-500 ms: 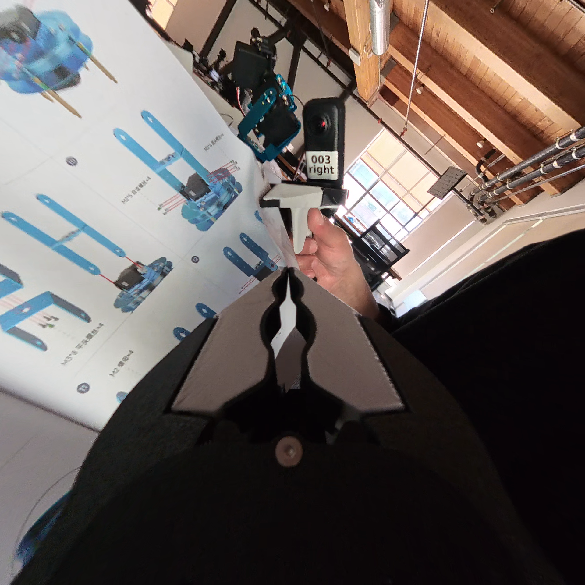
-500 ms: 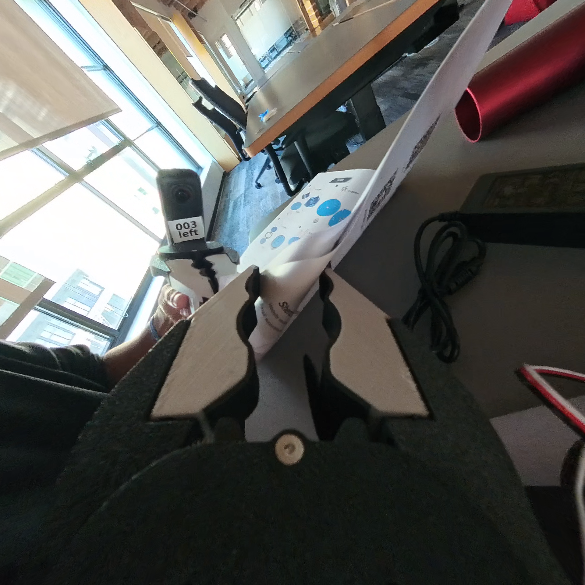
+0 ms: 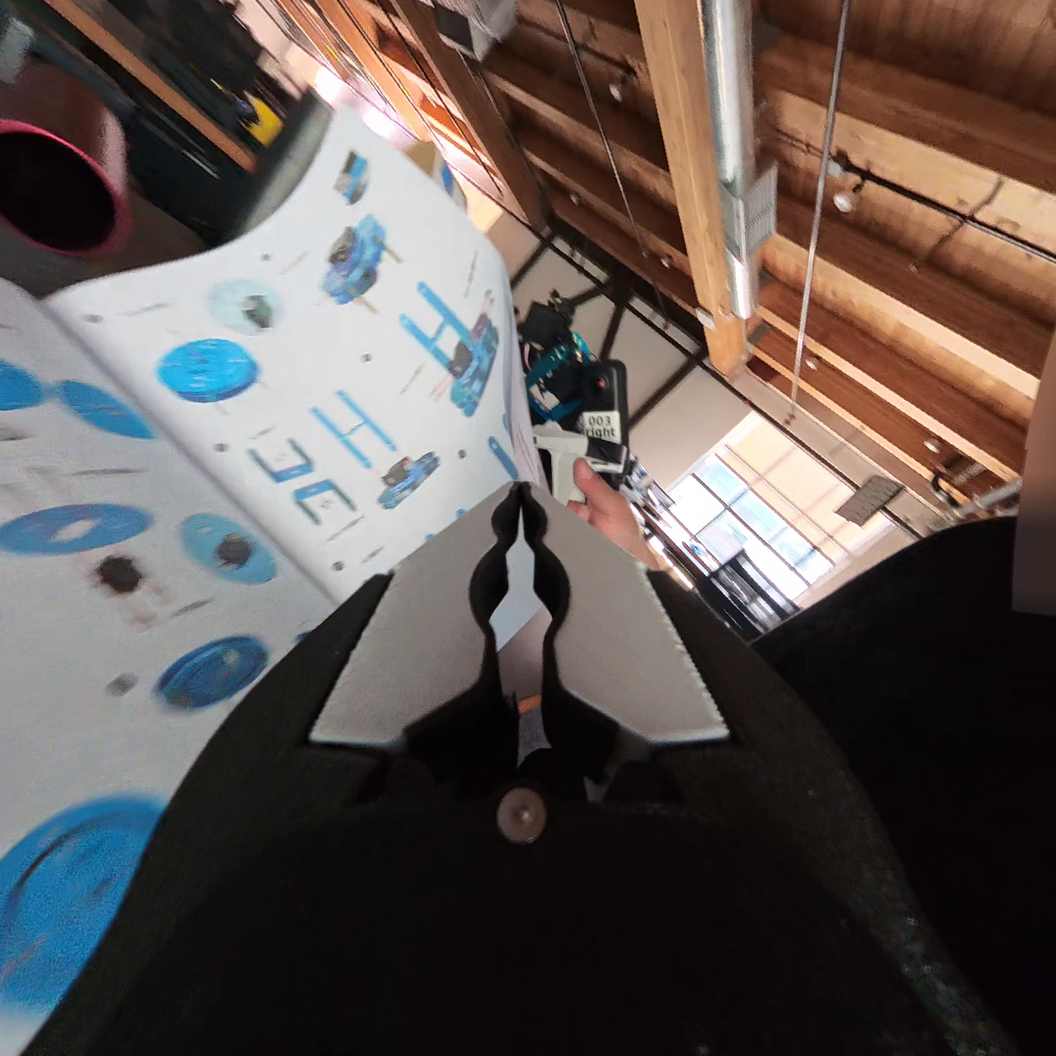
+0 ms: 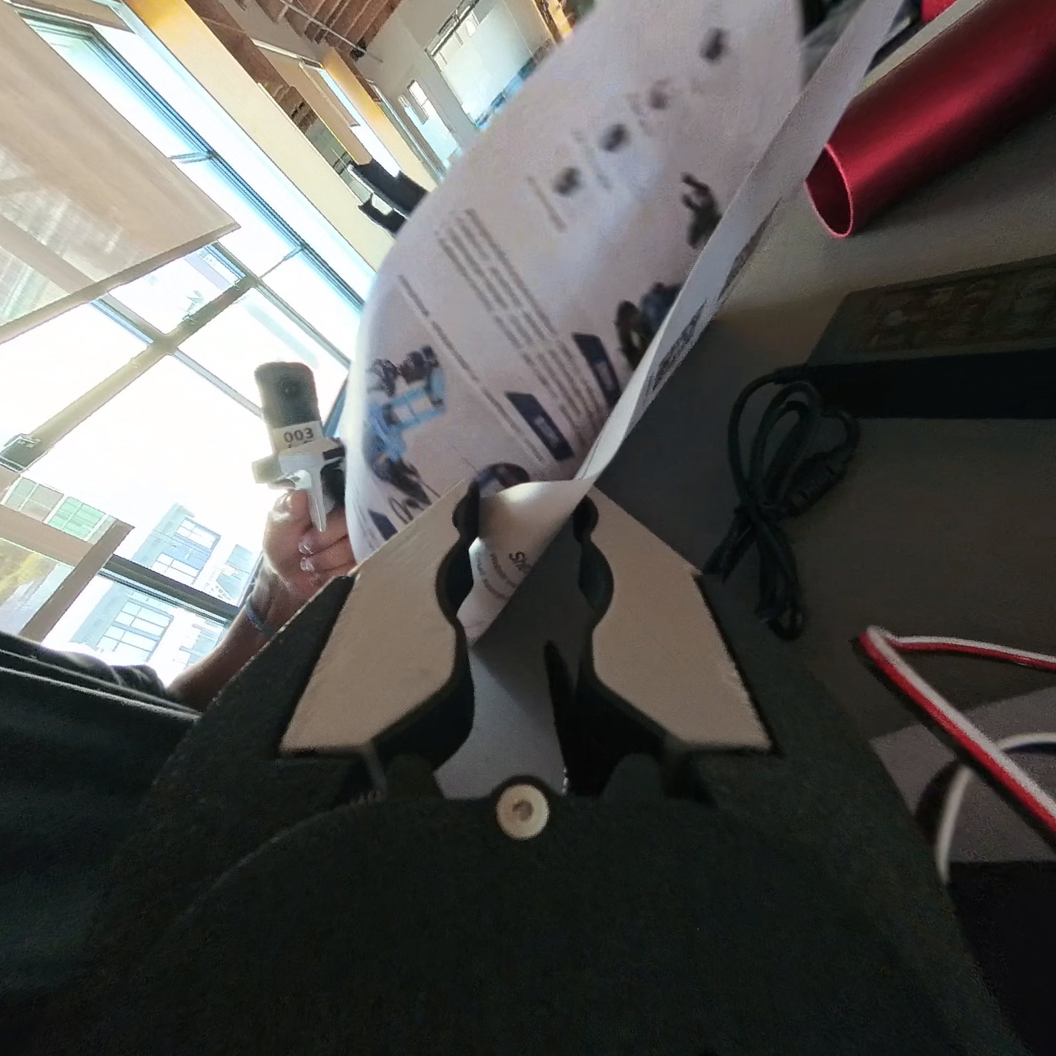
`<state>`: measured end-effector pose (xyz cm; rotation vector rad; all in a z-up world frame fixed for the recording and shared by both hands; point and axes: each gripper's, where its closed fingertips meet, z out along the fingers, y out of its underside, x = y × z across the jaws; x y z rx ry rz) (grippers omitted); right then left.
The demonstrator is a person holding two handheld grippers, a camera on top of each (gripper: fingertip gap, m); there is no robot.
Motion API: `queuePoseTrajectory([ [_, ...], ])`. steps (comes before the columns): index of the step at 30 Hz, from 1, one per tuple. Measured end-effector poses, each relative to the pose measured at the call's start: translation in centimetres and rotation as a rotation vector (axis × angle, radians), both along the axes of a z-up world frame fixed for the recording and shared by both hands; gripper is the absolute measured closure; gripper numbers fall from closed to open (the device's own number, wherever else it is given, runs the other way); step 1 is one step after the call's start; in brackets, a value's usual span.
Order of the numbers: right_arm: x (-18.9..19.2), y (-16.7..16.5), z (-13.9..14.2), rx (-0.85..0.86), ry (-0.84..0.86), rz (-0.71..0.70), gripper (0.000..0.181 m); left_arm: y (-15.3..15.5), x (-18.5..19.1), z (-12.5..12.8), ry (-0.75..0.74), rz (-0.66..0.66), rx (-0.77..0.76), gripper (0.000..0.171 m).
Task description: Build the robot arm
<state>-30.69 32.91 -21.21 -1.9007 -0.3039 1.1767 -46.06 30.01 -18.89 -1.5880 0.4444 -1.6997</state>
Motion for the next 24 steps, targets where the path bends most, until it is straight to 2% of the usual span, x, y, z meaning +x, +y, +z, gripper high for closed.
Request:
queuePoseTrajectory([
  [5,0.1,0.0,-0.3,-0.003,-0.027,0.002,0.149,0.4,-7.5,-0.6,-0.011,0.188,-0.039,0.171],
  [9,0.2,0.0,-0.4,-0.010,-0.028,0.003,0.145,0.4,-10.9,-1.6,0.004,0.269,-0.062,0.171],
  [18,0.1,-0.2,-0.6,-0.004,-0.061,0.010,0.143,0.1,-11.1,-1.8,0.018,0.267,-0.071,0.171],
  [21,0.2,-0.3,-0.7,-0.004,-0.072,0.012,0.142,0.3,-11.9,-2.4,0.088,0.313,-0.063,0.171],
  [24,0.2,-0.3,-0.7,-0.002,-0.080,0.015,0.142,0.4,-13.5,-4.3,0.229,0.376,-0.062,0.171],
])
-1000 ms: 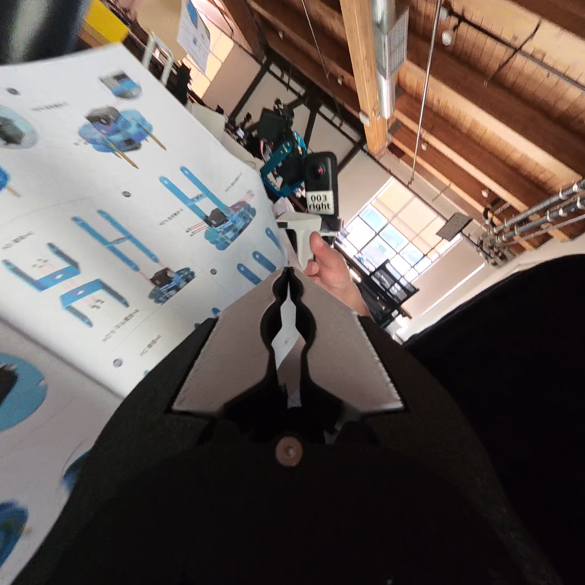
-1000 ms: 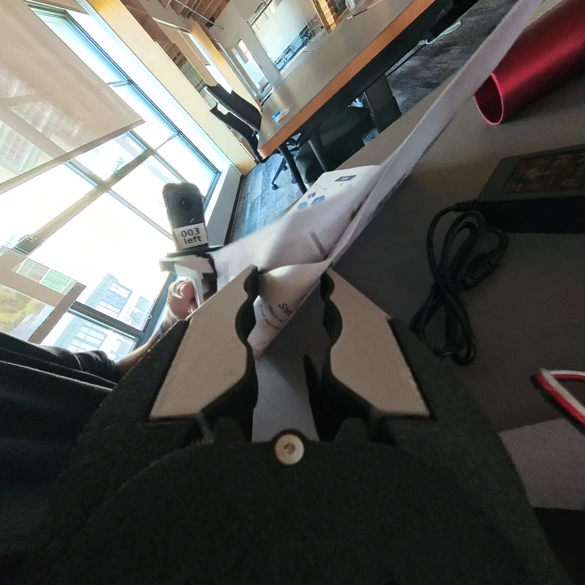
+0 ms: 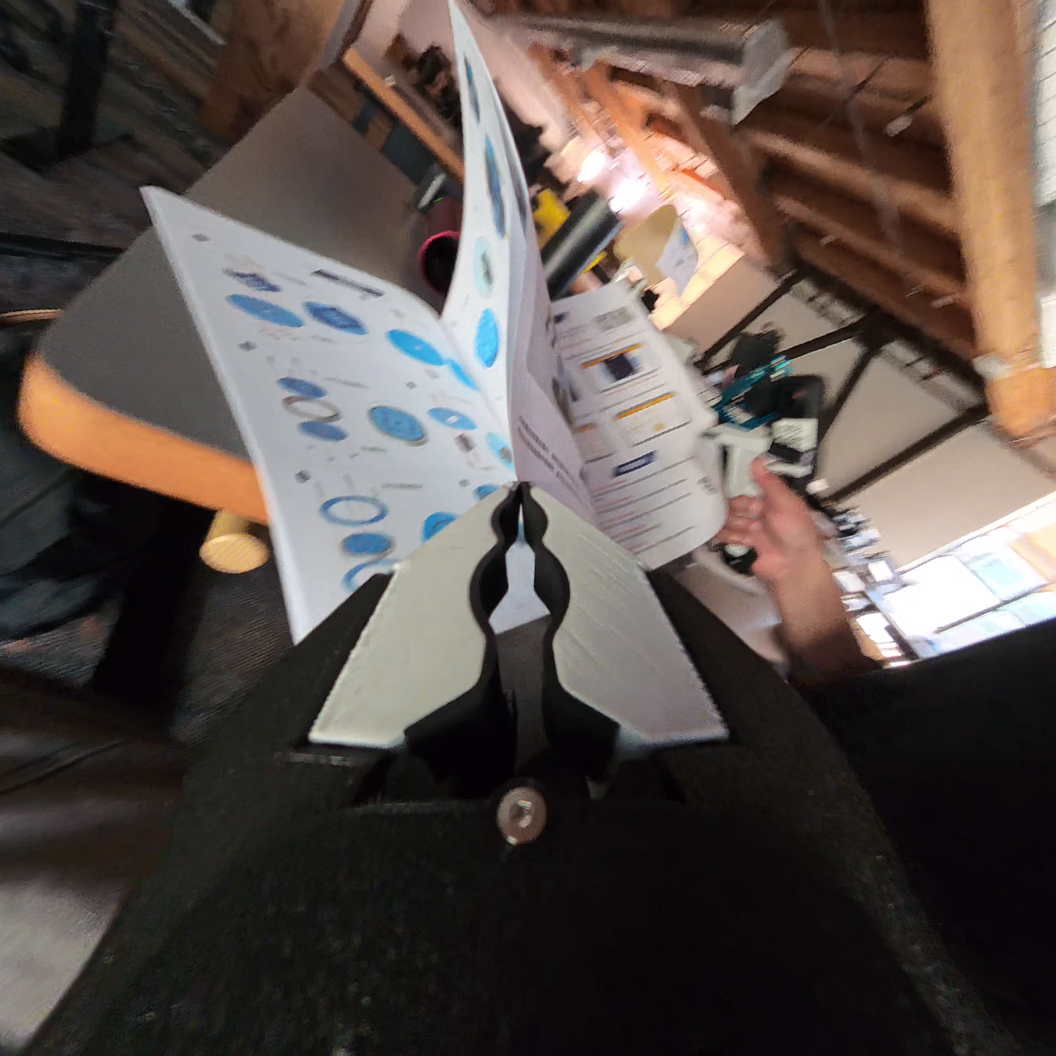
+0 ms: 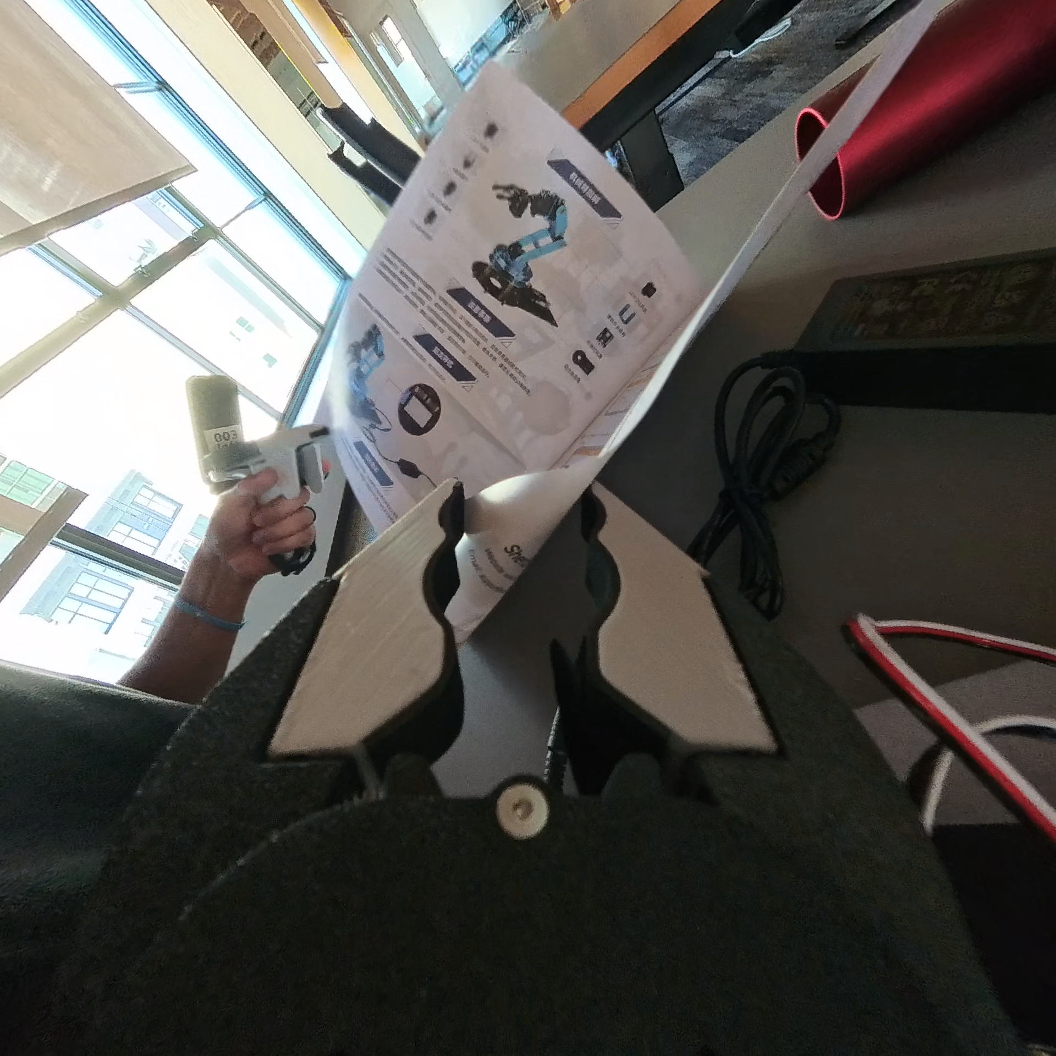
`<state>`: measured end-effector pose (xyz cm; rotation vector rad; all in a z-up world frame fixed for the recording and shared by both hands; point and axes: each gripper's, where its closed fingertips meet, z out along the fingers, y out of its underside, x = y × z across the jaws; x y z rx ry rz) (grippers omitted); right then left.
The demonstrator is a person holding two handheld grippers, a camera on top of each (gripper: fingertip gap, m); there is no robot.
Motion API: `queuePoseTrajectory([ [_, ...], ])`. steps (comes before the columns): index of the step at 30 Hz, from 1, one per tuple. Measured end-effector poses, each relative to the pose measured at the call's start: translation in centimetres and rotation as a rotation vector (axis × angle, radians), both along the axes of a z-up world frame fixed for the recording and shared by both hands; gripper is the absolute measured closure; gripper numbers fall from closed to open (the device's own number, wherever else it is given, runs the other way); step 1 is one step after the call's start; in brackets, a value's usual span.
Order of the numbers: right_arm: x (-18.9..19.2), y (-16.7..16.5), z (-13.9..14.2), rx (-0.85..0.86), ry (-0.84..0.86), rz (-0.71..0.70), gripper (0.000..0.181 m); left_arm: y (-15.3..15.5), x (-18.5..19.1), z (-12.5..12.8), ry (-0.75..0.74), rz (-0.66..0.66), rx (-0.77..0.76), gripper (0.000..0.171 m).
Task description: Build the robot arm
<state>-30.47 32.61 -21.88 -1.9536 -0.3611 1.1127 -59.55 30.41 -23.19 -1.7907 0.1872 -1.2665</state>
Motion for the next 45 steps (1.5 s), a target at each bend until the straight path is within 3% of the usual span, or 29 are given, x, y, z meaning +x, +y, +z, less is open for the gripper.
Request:
queuePoseTrajectory([
  [2,-0.1,0.0,0.0,0.003,-0.004,0.002,0.142,-0.3,-0.7,-1.6,0.133,0.023,0.005,0.171],
  [4,-0.2,0.1,0.0,0.006,-0.010,0.003,0.141,-0.7,-0.6,-1.6,0.150,0.011,0.017,0.171],
  [11,-0.5,-0.1,-0.1,0.017,-0.039,0.009,0.138,-1.1,2.1,2.6,-0.127,-0.120,0.057,0.171],
  [14,-0.9,-0.2,0.0,0.014,-0.028,0.021,0.137,-0.8,6.2,3.9,-0.170,-0.216,0.062,0.171],
  [19,-1.6,-0.6,-0.4,0.009,-0.041,0.049,0.136,-2.0,16.1,4.9,-0.164,-0.445,0.049,0.171],
  [24,-1.9,-1.2,0.4,0.019,0.018,0.087,0.129,-2.3,20.2,5.5,-0.291,-0.545,-0.007,0.171],
  [32,-3.1,-3.1,3.5,0.000,0.315,0.242,0.112,-3.3,22.3,5.5,-0.266,-0.594,0.031,0.171],
  [37,-2.8,-2.4,2.7,-0.007,0.269,0.202,0.112,-3.9,22.6,5.2,-0.268,-0.607,0.026,0.171],
  [40,-2.5,-1.9,1.8,-0.018,0.205,0.164,0.127,-3.5,22.1,5.1,-0.269,-0.588,0.019,0.171],
  [42,-2.3,-1.6,1.4,-0.016,0.170,0.138,0.131,-2.6,20.6,5.2,-0.256,-0.524,0.029,0.171],
  [45,-2.6,-1.1,2.5,-0.001,0.125,0.097,0.123,-1.3,15.7,5.4,-0.256,-0.402,0.033,0.171],
])
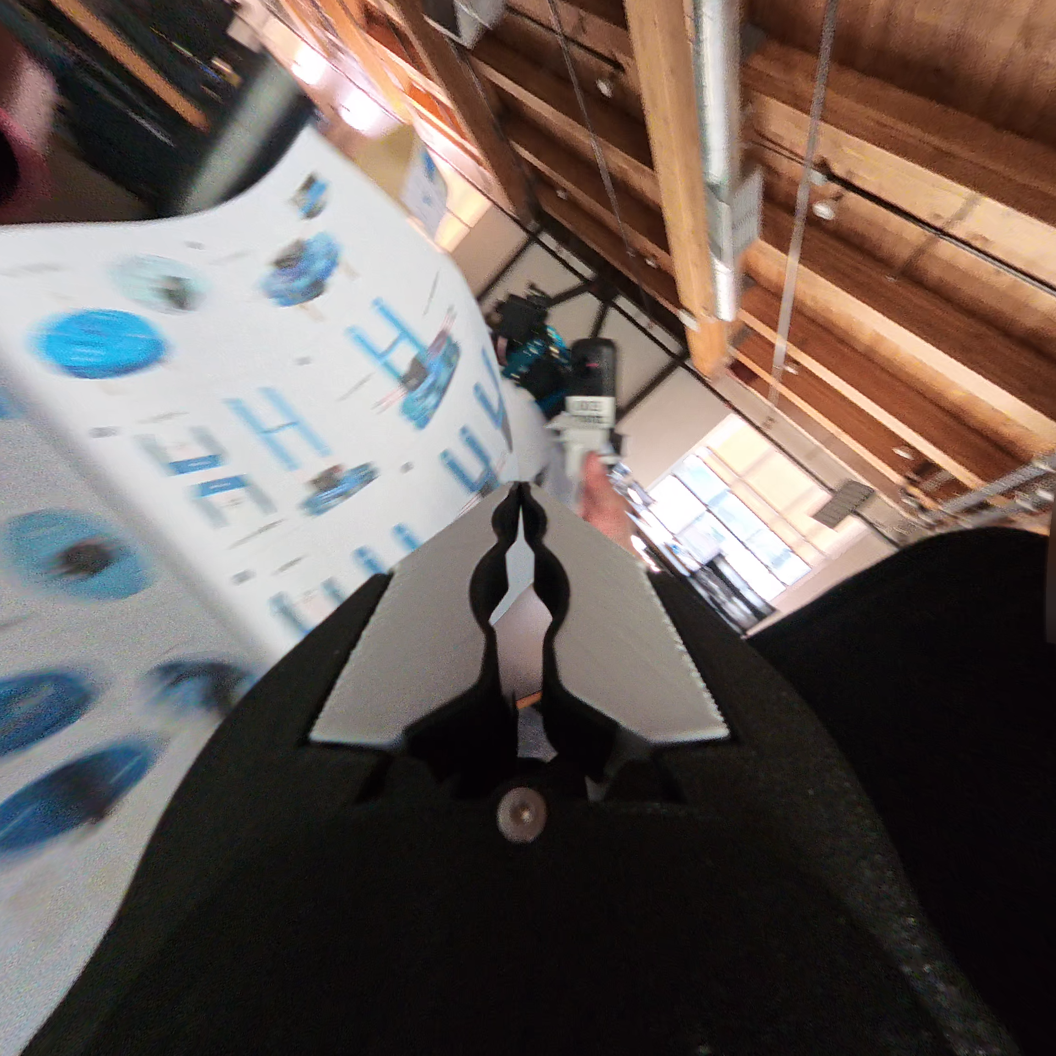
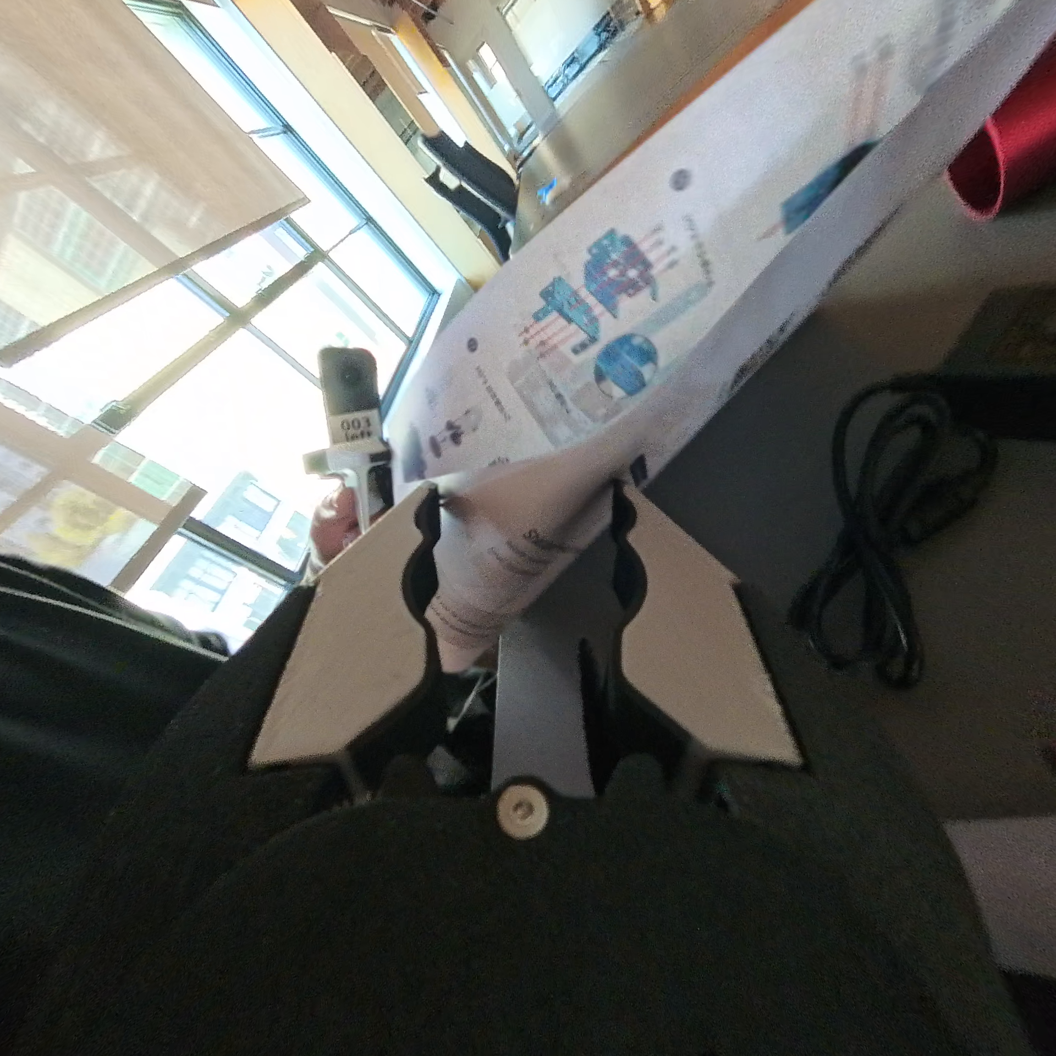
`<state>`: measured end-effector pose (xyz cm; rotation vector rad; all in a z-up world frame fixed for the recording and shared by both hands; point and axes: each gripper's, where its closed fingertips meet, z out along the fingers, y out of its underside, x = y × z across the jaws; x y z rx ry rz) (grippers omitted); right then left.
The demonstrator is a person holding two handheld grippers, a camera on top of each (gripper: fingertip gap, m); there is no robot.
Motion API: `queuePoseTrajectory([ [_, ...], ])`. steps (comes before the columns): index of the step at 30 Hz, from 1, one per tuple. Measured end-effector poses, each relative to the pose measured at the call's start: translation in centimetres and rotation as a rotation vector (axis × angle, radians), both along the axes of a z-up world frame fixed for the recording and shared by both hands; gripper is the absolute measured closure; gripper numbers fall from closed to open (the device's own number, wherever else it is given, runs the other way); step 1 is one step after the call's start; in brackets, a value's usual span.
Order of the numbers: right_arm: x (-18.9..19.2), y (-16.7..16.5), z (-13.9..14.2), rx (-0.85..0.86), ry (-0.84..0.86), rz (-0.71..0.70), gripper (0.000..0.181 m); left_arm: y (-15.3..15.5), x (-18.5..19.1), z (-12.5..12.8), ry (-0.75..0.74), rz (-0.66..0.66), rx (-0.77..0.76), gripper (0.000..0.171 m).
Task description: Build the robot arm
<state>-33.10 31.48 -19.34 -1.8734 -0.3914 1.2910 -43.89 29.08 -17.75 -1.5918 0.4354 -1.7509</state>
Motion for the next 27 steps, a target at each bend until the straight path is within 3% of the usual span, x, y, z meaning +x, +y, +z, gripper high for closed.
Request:
queuePoseTrajectory([
  [2,-2.0,0.4,3.5,0.101,-0.012,-0.013,0.118,1.1,-4.7,-1.3,0.081,0.141,-0.010,0.171],
  [4,-6.5,0.8,6.1,0.234,-0.106,0.018,0.117,1.8,-9.4,-3.8,0.213,0.273,-0.048,0.171],
  [5,-9.8,0.5,6.0,0.273,-0.189,0.088,0.113,1.9,-11.3,-5.0,0.256,0.318,-0.063,0.171],
  [7,-15.4,-0.9,3.0,0.266,-0.344,0.273,0.110,1.8,-13.8,-7.2,0.298,0.360,-0.129,0.171],
  [9,-17.7,-1.1,-0.2,0.180,-0.371,0.342,0.111,1.5,-15.1,-8.7,0.307,0.377,-0.182,0.171],
  [11,-17.9,-1.7,-1.7,0.077,-0.310,0.379,0.109,1.3,-16.3,-10.0,0.323,0.416,-0.207,0.167],
  [13,-16.6,-1.7,-2.5,0.092,-0.322,0.334,0.111,1.0,-17.5,-10.7,0.342,0.449,-0.210,0.160],
  [16,-14.3,-0.6,-5.9,0.137,-0.522,0.258,0.117,0.8,-19.9,-11.4,0.375,0.512,-0.190,0.152],
  [19,-14.8,-0.2,-8.7,0.165,-0.640,0.284,0.122,1.6,-21.9,-12.0,0.384,0.559,-0.187,0.147],
  [23,-15.2,0.5,-12.1,0.234,-0.836,0.322,0.139,2.2,-21.8,-12.4,0.310,0.494,-0.244,0.135],
  [27,-15.5,0.7,-12.0,0.247,-0.832,0.333,0.140,2.7,-20.4,-13.7,0.249,0.440,-0.339,0.110],
])
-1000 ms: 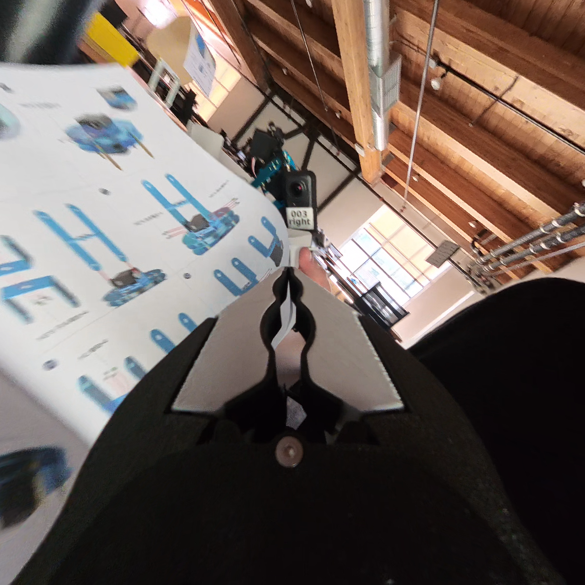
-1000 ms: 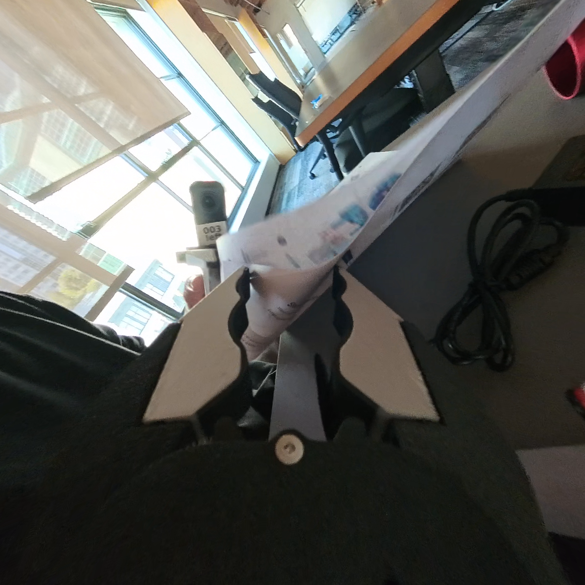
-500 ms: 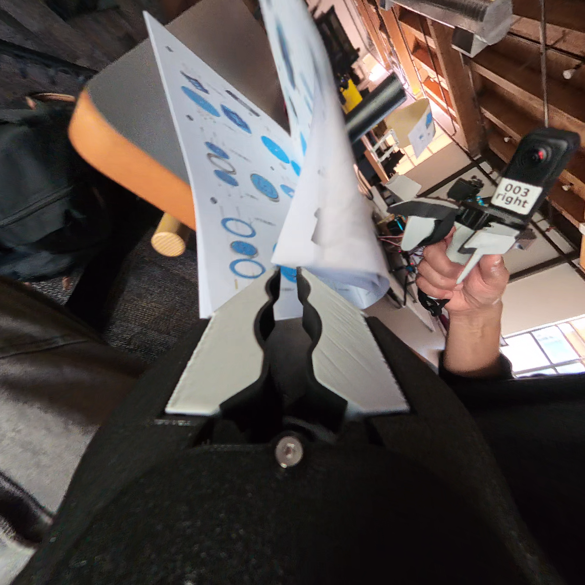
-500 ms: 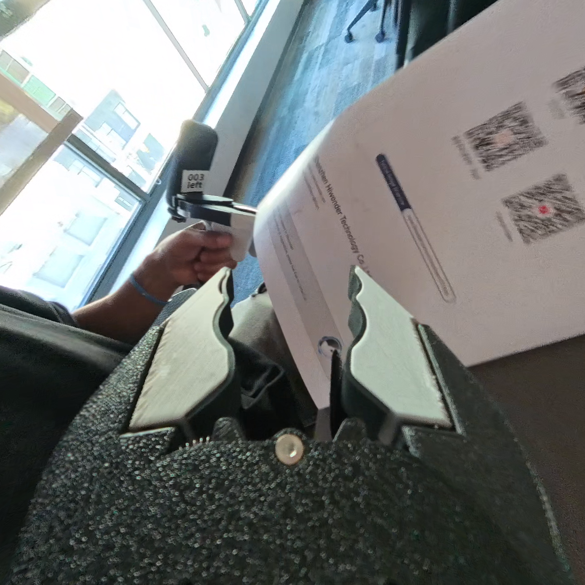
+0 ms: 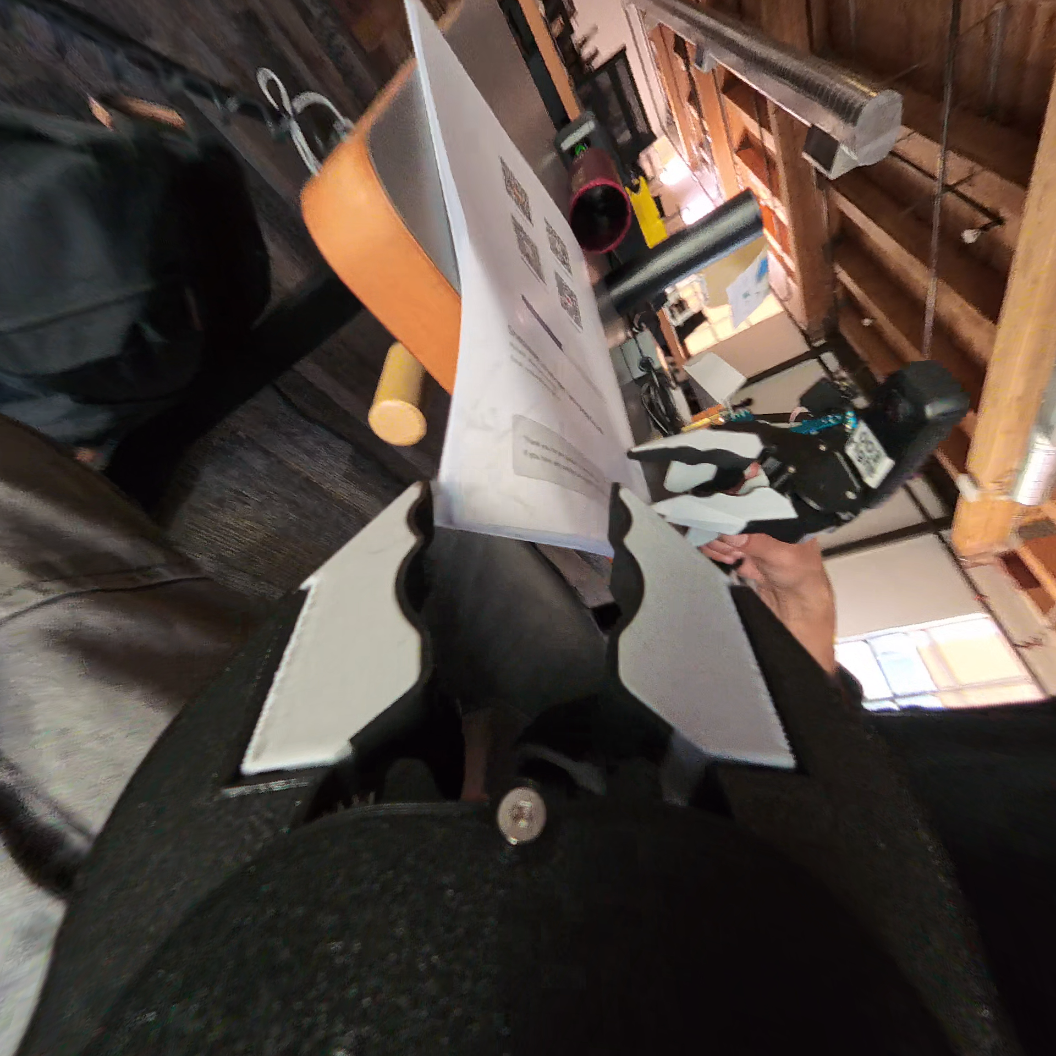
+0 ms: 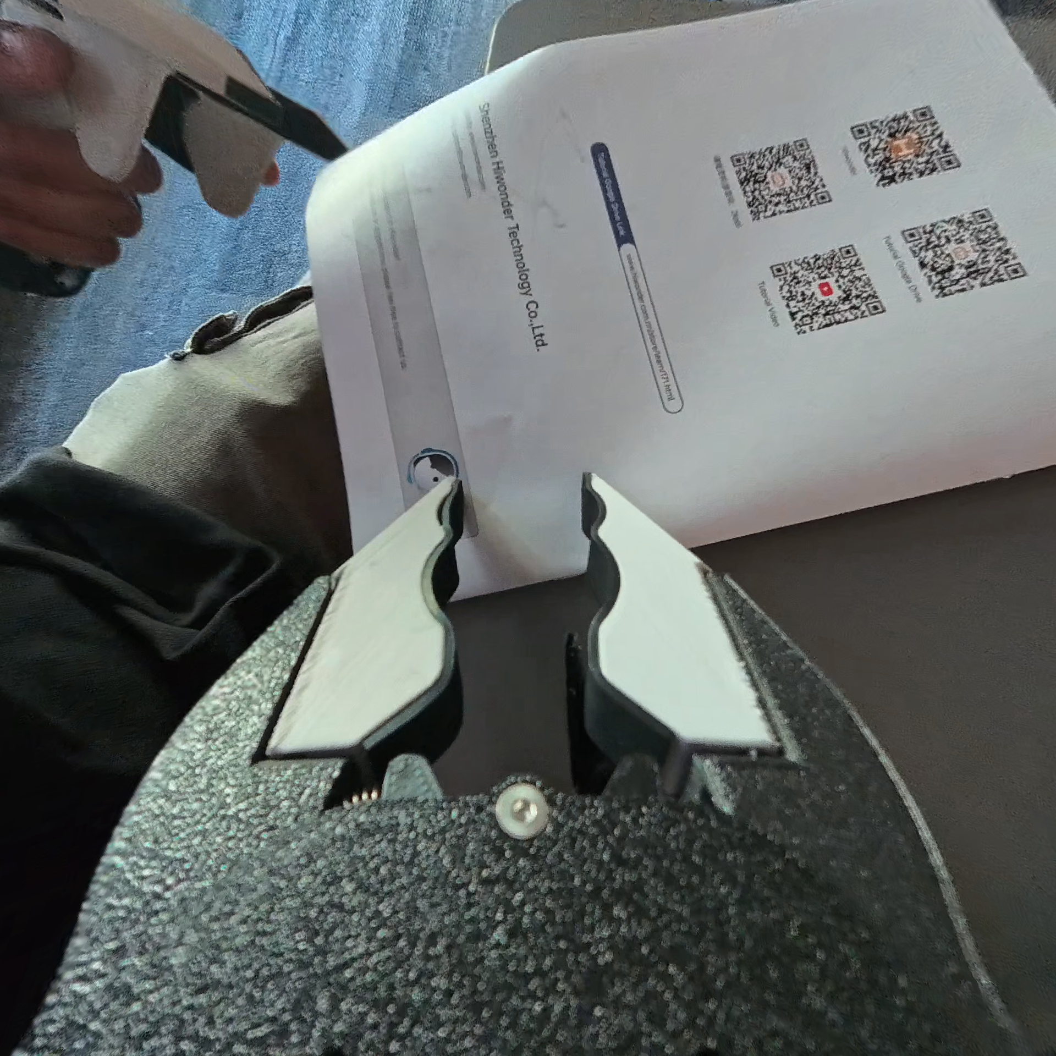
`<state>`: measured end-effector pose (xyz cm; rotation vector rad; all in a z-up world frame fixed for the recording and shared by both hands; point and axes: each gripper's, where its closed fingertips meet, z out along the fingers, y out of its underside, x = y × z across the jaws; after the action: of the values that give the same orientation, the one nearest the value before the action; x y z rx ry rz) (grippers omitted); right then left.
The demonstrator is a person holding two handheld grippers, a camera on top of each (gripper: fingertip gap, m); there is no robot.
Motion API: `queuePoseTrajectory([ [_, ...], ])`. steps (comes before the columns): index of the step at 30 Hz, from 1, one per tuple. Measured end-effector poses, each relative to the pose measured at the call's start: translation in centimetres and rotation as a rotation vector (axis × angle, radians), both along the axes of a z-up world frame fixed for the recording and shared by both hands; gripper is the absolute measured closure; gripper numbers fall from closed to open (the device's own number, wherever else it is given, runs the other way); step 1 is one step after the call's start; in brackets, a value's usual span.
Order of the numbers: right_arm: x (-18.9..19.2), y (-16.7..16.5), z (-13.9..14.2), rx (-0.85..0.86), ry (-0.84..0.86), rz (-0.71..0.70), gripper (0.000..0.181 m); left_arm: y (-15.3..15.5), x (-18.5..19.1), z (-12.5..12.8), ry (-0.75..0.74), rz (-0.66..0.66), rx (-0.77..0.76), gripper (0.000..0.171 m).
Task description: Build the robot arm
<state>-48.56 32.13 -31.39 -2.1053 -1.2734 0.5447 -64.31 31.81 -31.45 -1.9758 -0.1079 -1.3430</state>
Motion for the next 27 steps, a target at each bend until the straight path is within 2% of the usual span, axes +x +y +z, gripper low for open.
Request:
queuePoseTrajectory([
  [3,0.1,0.0,0.0,-0.009,0.011,0.017,0.141,0.2,2.0,-1.4,-0.012,-0.046,-0.063,0.106],
  [7,0.1,0.1,0.0,-0.009,0.034,0.014,0.142,0.7,2.7,-2.5,-0.098,-0.047,-0.133,0.128],
  [14,0.3,0.5,0.0,-0.014,0.089,-0.011,0.150,-0.3,1.2,-1.3,-0.198,-0.030,-0.108,0.151],
  [18,0.3,0.5,0.1,-0.015,0.089,-0.018,0.151,-0.8,-1.6,-0.1,-0.327,0.059,-0.057,0.165],
  [19,0.3,0.5,0.1,-0.017,0.091,-0.021,0.151,-0.9,-2.8,-0.1,-0.396,0.113,-0.065,0.161],
  [20,0.3,0.5,0.1,-0.017,0.092,-0.024,0.152,-1.2,-3.7,-0.3,-0.461,0.167,-0.084,0.148],
  [22,0.3,0.5,0.1,-0.015,0.091,-0.031,0.151,-2.0,-3.8,-0.7,-0.519,0.237,-0.099,0.133],
  [24,0.3,0.5,0.1,-0.013,0.090,-0.034,0.152,-2.8,-1.4,-0.9,-0.493,0.246,-0.093,0.112],
  [26,0.3,0.6,0.1,-0.016,0.092,-0.032,0.152,-3.2,2.5,-0.8,-0.476,0.181,-0.099,0.095],
  [27,0.3,0.6,0.1,-0.018,0.092,-0.031,0.152,-3.1,4.1,-0.6,-0.489,0.150,-0.101,0.091],
])
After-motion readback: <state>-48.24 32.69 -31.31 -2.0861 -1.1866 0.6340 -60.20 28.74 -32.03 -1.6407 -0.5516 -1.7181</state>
